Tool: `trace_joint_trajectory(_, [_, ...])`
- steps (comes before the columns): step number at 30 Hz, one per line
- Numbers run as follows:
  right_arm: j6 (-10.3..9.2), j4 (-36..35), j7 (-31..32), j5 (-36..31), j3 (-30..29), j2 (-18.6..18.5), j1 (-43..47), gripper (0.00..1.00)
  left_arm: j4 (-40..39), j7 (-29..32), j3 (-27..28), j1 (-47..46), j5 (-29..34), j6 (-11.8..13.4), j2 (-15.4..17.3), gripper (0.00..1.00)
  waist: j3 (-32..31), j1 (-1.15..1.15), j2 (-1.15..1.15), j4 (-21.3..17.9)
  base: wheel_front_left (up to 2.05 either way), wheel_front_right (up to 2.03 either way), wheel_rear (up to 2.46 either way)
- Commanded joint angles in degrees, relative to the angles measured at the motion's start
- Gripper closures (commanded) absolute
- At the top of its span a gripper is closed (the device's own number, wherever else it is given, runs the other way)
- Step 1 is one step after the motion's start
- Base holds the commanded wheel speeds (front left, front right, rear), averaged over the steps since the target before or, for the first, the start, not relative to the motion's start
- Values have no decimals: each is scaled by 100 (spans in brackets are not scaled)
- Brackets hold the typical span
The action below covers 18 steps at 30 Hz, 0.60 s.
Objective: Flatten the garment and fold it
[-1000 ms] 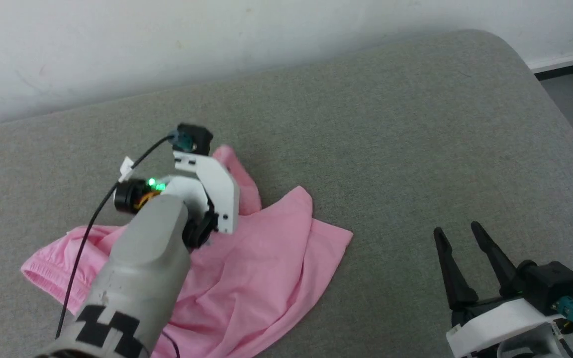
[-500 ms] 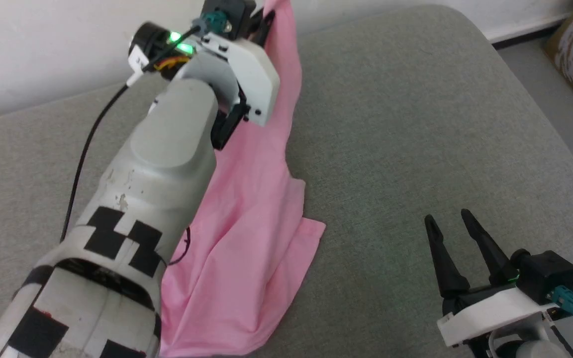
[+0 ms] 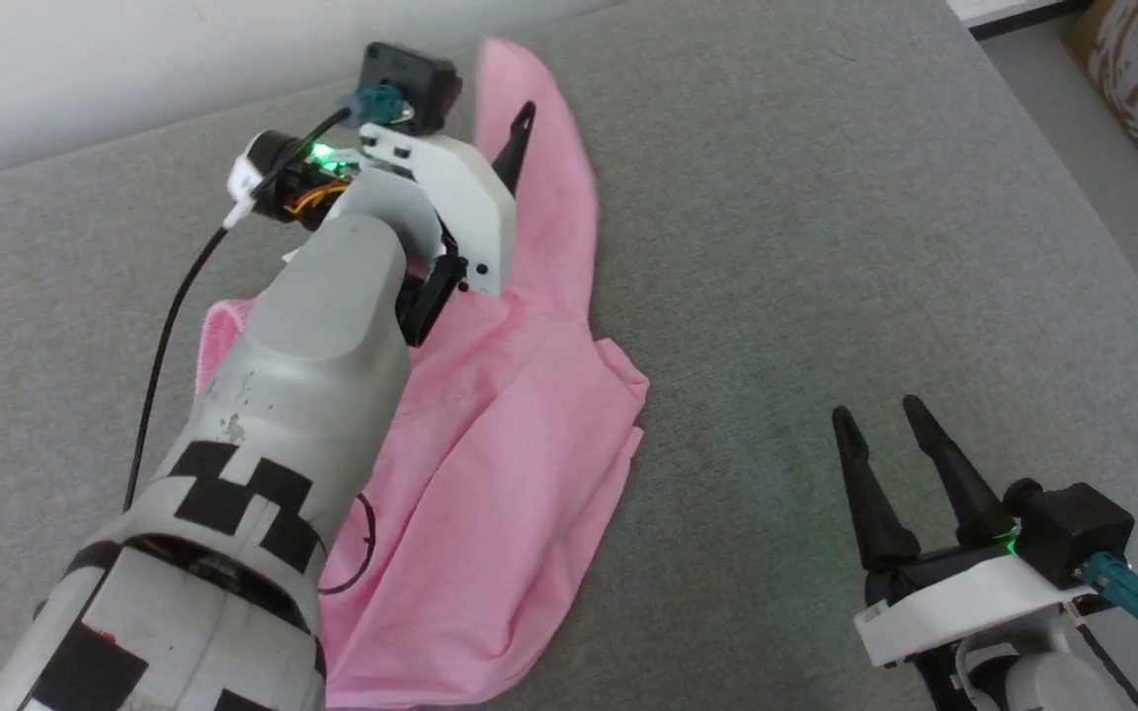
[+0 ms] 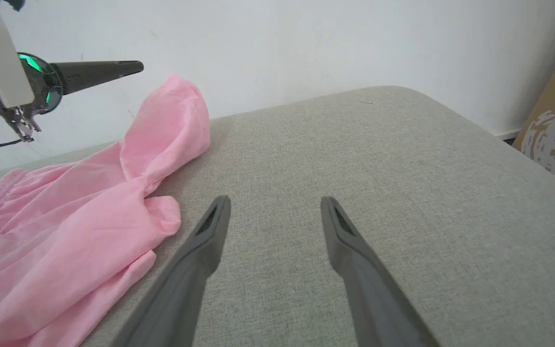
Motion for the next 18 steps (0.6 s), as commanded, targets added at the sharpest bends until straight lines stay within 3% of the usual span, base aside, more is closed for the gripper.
trace_joint_trajectory(1, [-5, 7, -30, -30, -33, -6, -63, 0, -32, -116, 46, 108, -72, -38, 23, 0, -205, 0, 0, 218, 0, 0, 0])
trace_joint_trajectory(5, [-5, -57, 23, -138, -152, -36, 38, 0, -239, -462, 263, 409, -294, -25, 164, 0, -493, 0, 0, 542, 0, 0, 0])
trace_joint_trajectory(9, [-5, -201, 143, -254, -301, -54, 212, 0, -744, -600, 559, 1003, -456, 203, 417, 0, -771, 0, 0, 880, 0, 0, 0])
trace_joint_trajectory(12, [-5, -334, 256, -328, -379, -53, 341, 0, -1537, -617, 840, 1638, -444, 558, 709, 0, -915, 0, 0, 1078, 0, 0, 0])
trace_joint_trajectory(18, [-5, -550, 459, -445, -473, -46, 539, 0, -3957, -620, 1469, 3463, -91, 1316, 1198, 0, -1088, 0, 0, 1374, 0, 0, 0])
